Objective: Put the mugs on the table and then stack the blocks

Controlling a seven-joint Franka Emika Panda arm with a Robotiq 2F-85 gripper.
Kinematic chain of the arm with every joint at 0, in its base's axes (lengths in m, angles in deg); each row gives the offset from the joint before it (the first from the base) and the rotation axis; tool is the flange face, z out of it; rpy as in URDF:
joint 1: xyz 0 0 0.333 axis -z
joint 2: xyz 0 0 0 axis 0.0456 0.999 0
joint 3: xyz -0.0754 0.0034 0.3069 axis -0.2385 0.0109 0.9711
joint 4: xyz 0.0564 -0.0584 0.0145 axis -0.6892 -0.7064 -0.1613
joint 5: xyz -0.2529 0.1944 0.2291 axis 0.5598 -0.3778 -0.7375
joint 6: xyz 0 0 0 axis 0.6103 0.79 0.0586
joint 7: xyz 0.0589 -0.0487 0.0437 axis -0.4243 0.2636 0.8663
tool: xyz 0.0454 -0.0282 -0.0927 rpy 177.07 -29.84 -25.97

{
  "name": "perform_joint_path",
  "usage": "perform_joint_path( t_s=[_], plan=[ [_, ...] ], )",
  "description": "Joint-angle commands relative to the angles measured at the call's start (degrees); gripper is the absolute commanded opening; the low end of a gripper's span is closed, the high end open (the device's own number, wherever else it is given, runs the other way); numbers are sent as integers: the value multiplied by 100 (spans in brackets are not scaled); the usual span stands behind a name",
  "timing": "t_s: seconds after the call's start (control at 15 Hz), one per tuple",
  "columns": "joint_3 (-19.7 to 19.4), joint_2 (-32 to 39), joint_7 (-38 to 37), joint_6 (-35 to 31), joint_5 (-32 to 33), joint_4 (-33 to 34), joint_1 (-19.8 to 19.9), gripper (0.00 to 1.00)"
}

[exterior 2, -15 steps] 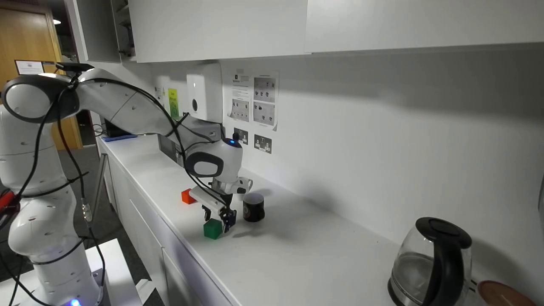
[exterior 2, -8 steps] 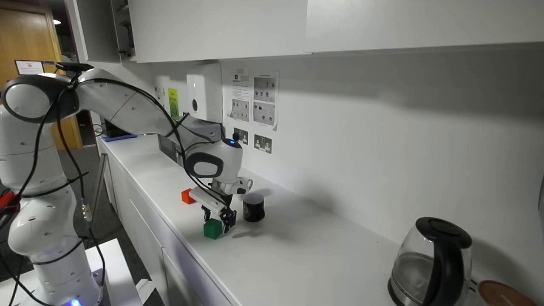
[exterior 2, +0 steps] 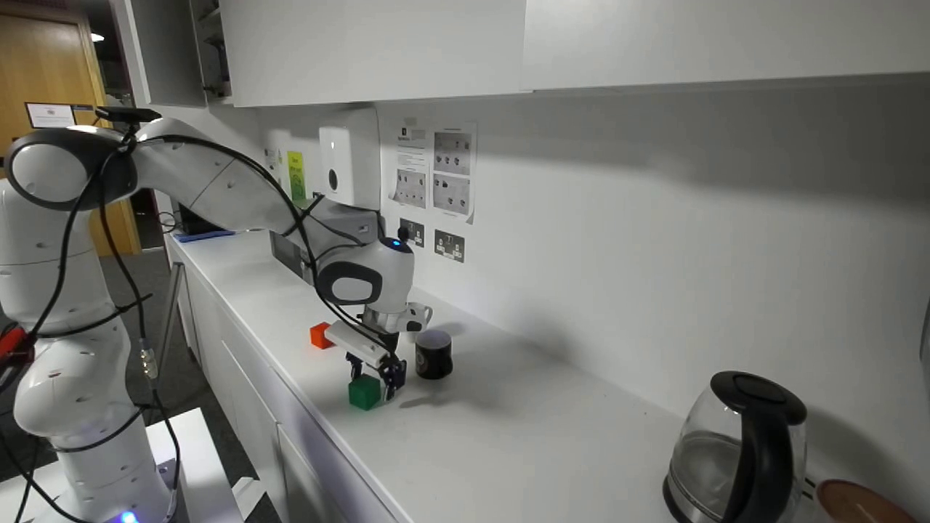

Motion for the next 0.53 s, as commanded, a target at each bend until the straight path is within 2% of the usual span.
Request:
perform_joint_path(
  t_s=[0.0,0.27,0.33,0.4,0.47],
  plan=[
    [61,0,150,-283,90,-107,82,100],
    [76,9,157,-236,63,-82,80,98],
    [79,12,150,-228,69,-78,79,83],
    [82,14,142,-207,76,-67,79,73],
    [84,14,145,-193,69,-61,79,69]
  ],
)
